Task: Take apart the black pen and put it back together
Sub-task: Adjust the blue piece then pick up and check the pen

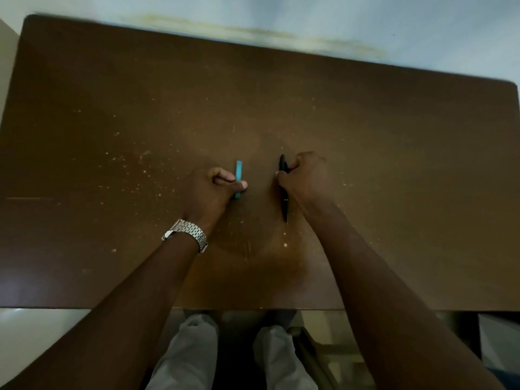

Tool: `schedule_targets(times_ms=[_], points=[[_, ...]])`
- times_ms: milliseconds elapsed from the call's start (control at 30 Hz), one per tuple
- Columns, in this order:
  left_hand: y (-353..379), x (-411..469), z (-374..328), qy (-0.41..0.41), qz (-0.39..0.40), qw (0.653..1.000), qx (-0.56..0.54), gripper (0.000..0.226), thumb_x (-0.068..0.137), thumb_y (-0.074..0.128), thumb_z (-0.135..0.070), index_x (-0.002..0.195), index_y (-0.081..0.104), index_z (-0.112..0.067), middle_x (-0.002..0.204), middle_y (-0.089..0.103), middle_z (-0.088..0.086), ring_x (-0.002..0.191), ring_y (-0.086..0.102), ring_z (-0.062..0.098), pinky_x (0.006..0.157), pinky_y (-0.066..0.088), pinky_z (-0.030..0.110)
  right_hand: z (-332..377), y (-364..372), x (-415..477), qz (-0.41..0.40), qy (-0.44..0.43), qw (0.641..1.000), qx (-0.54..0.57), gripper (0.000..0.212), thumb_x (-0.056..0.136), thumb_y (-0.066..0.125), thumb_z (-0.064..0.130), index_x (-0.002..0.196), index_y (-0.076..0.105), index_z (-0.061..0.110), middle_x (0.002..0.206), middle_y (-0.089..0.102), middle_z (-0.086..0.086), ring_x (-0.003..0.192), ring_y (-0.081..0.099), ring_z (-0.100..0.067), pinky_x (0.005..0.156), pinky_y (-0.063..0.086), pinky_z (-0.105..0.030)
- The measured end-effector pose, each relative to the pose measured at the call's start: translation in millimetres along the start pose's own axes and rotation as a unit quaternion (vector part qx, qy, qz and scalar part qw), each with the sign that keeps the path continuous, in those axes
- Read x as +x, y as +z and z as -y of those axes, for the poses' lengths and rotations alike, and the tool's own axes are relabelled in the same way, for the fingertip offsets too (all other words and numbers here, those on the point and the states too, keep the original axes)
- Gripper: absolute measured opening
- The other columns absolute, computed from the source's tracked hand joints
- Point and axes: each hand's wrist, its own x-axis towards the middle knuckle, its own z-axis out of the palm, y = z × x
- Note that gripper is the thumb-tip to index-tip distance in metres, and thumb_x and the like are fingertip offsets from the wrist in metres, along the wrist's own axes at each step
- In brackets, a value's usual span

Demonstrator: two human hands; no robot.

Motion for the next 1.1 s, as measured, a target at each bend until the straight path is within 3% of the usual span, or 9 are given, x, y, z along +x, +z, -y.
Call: schedule_targets(times_ms=[67, 167, 233, 333, 433, 567, 767, 1100], points=[[-2.3, -1.9, -0.7, -0.002, 0.001, 1.000, 0.003, 0.027, 0.073, 0.092, -0.028, 0.076, 0.066, -0.023, 0.067, 0.070, -0.004, 0.051, 0.064, -0.004, 0.059, 0.050, 0.025, 3.3, -3.7, -0.4, 0.013, 0.020, 0.999, 0.049, 0.017, 0.083, 0.080, 0.021, 0.079, 0.074, 0.005, 0.076, 0.074, -0.014, 0.062, 0.072, -0.025, 0.055, 0.061, -0.040], [-6.0, -14.5, -10.3, 0.040, -0.019, 0.999, 0.026, 0.023, 0.076, 0.089, -0.038, 0.083, 0.070, -0.027, 0.075, 0.072, -0.007, 0.062, 0.066, -0.002, 0.061, 0.051, 0.018, 5.3, -16.3, -8.6, 0.054, 0.080, 0.966, 0.242, 0.016, 0.095, 0.071, 0.018, 0.090, 0.073, 0.002, 0.092, 0.077, -0.021, 0.076, 0.078, -0.030, 0.070, 0.066, -0.051], [-6.4, -29.3, -22.2, 0.075, -0.009, 0.997, 0.018, 0.021, 0.080, 0.084, -0.045, 0.089, 0.074, -0.029, 0.080, 0.076, -0.010, 0.075, 0.069, -0.005, 0.065, 0.052, 0.010, 9.8, -30.8, -18.8, 0.091, 0.106, 0.904, 0.405, 0.006, 0.099, 0.065, 0.010, 0.101, 0.070, 0.011, 0.101, 0.077, -0.017, 0.080, 0.080, -0.027, 0.067, 0.066, -0.043], [-1.2, -53.0, -39.9, 0.018, 0.132, 0.986, -0.100, 0.020, 0.092, 0.073, -0.044, 0.097, 0.079, -0.025, 0.095, 0.082, -0.007, 0.090, 0.076, 0.003, 0.074, 0.059, 0.017, 13.9, -51.6, -32.5, 0.110, 0.031, 0.853, 0.510, 0.036, 0.101, 0.059, -0.003, 0.132, 0.061, 0.015, 0.101, 0.073, -0.014, 0.080, 0.081, -0.026, 0.059, 0.063, -0.033], [2.0, -70.6, -54.8, -0.091, 0.248, 0.931, -0.254, 0.038, 0.098, 0.060, -0.047, 0.106, 0.078, -0.015, 0.106, 0.082, 0.008, 0.101, 0.078, 0.021, 0.078, 0.064, 0.028, 18.3, -72.8, -42.6, 0.120, -0.059, 0.852, 0.507, 0.049, 0.102, 0.056, -0.005, 0.147, 0.051, 0.013, 0.092, 0.072, -0.008, 0.083, 0.081, -0.026, 0.061, 0.064, -0.033], [-2.3, -77.2, -62.8, -0.130, 0.324, 0.871, -0.345, 0.070, 0.092, 0.041, -0.072, 0.109, 0.080, -0.016, 0.117, 0.078, 0.018, 0.114, 0.074, 0.029, 0.085, 0.063, 0.034, 24.1, -89.9, -44.2, 0.135, -0.106, 0.862, 0.477, 0.050, 0.102, 0.056, -0.004, 0.150, 0.049, 0.009, 0.097, 0.068, -0.011, 0.084, 0.079, -0.024, 0.064, 0.066, -0.033], [-2.7, -74.4, -67.2, -0.126, 0.331, 0.874, -0.333, 0.089, 0.094, 0.024, -0.078, 0.118, 0.071, -0.006, 0.117, 0.077, 0.019, 0.114, 0.074, 0.030, 0.086, 0.063, 0.036, 26.6, -94.8, -41.7, 0.131, -0.119, 0.868, 0.464, 0.046, 0.102, 0.057, -0.005, 0.146, 0.053, 0.007, 0.102, 0.066, -0.017, 0.082, 0.078, -0.025, 0.063, 0.065, -0.036], [0.2, -77.7, -71.0, -0.123, 0.329, 0.870, -0.345, 0.086, 0.096, 0.023, -0.077, 0.114, 0.075, -0.010, 0.118, 0.077, 0.020, 0.115, 0.073, 0.030, 0.088, 0.063, 0.036, 23.9, -96.9, -38.2, 0.150, -0.132, 0.863, 0.464, 0.050, 0.103, 0.059, -0.002, 0.150, 0.050, 0.011, 0.103, 0.066, -0.016, 0.086, 0.079, -0.026, 0.064, 0.064, -0.033]])
